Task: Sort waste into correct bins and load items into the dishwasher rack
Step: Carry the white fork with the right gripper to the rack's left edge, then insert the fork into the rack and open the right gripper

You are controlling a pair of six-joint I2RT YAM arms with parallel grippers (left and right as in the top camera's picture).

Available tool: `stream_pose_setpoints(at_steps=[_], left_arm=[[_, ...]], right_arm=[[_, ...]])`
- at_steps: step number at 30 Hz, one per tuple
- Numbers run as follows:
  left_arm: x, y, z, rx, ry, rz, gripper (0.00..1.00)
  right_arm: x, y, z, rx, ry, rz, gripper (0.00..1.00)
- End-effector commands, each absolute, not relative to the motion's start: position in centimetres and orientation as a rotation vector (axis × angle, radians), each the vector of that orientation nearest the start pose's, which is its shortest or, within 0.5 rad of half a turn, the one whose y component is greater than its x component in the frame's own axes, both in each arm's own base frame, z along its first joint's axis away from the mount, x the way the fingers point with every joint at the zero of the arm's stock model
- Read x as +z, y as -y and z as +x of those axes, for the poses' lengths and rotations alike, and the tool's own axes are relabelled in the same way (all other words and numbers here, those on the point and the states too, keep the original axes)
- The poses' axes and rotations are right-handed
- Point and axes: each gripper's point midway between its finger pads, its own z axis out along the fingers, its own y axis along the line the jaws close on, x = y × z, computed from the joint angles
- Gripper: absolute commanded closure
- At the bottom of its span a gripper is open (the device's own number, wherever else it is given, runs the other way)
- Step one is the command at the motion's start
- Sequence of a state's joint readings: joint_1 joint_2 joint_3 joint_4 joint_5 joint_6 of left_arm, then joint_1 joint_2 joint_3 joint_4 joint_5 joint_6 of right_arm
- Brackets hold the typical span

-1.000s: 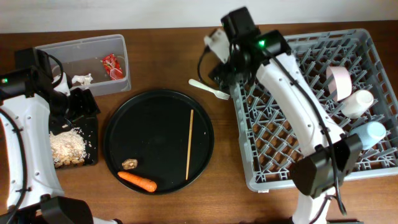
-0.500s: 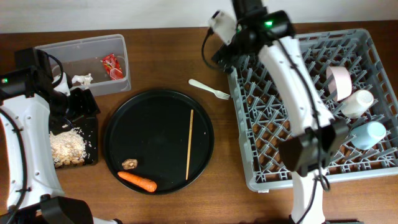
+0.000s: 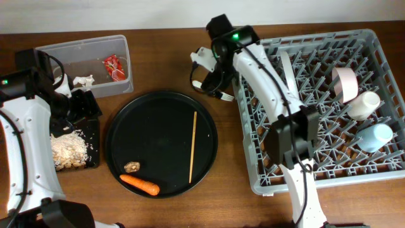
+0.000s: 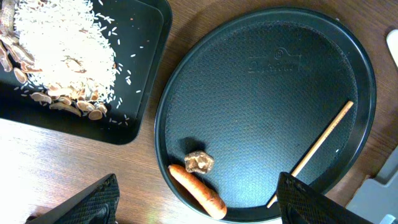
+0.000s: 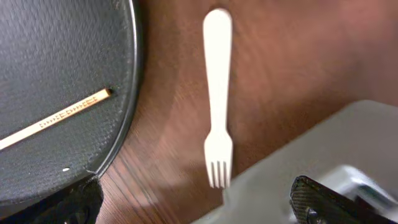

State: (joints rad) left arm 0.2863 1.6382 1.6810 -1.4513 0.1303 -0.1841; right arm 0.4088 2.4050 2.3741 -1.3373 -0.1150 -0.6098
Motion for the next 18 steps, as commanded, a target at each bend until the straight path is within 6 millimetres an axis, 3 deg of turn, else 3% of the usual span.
stream_pose_setpoints(at_steps=[1, 8, 11, 18], left_arm=[[20.8, -6.7, 31.3, -0.185, -2.884, -0.664, 0.20], [20.8, -6.7, 31.3, -0.185, -2.885, -0.665, 0.20], [20.8, -6.7, 31.3, -0.186, -2.885, -0.665, 0.20], [20.8, -6.7, 31.3, -0.186, -2.886, -0.665, 0.20]], right_arm=[[7.5, -22.4, 45.1, 0.173, -2.599, -1.494, 0.01], [3.9, -22.2, 44.4, 0.181, -2.637, -1.514, 0.00], [2.4, -22.1, 44.4, 0.175, -2.637, -1.512, 0.05], [1.3, -22.7, 45.6, 0.163, -2.583, -1.489, 0.11]])
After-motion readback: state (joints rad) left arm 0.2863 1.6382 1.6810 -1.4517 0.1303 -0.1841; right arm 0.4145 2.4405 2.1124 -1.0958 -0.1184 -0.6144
